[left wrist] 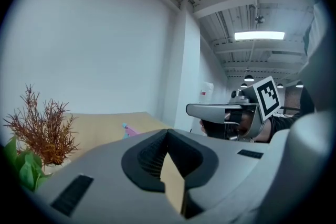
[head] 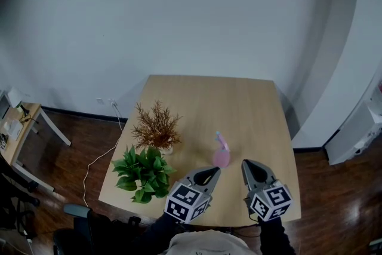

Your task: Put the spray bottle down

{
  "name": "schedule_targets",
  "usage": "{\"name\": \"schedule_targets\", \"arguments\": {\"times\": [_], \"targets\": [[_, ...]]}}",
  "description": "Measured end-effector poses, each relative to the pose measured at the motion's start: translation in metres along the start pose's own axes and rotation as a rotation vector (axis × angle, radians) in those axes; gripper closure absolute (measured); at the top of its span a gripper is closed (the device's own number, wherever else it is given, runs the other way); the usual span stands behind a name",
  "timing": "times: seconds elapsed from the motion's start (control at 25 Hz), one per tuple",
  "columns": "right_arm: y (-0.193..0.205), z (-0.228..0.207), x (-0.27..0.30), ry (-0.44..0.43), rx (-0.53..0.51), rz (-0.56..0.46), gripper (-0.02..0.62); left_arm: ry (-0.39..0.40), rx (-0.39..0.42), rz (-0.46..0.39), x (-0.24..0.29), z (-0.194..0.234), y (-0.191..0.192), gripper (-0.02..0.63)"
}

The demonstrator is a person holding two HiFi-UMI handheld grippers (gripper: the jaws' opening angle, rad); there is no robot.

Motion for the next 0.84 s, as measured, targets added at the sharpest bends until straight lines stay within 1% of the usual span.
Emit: {"name": "schedule_targets", "arguments": {"times": [0.24, 0.84], "targets": [[0.001, 0.001, 0.004, -0.019, -0.002, 0.016, 0.603, 0.0, -0.002, -0.002, 0.002, 0.002, -0.003, 0.612], [0.011, -0.004, 0.01, -0.027, 0.021, 0.033, 0.603, 0.001, -0.015, -0.003, 0.007, 0.008, -0.003, 0.612]]}}
Point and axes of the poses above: the fingertips, and each gripper's own axes: x forward along the fingers, z to its left, y out of its underside, the point moved 4 cm from there along -x, backward along the fingers, and after that the axes turned 11 degrees about -y, right-handed, at the moved point
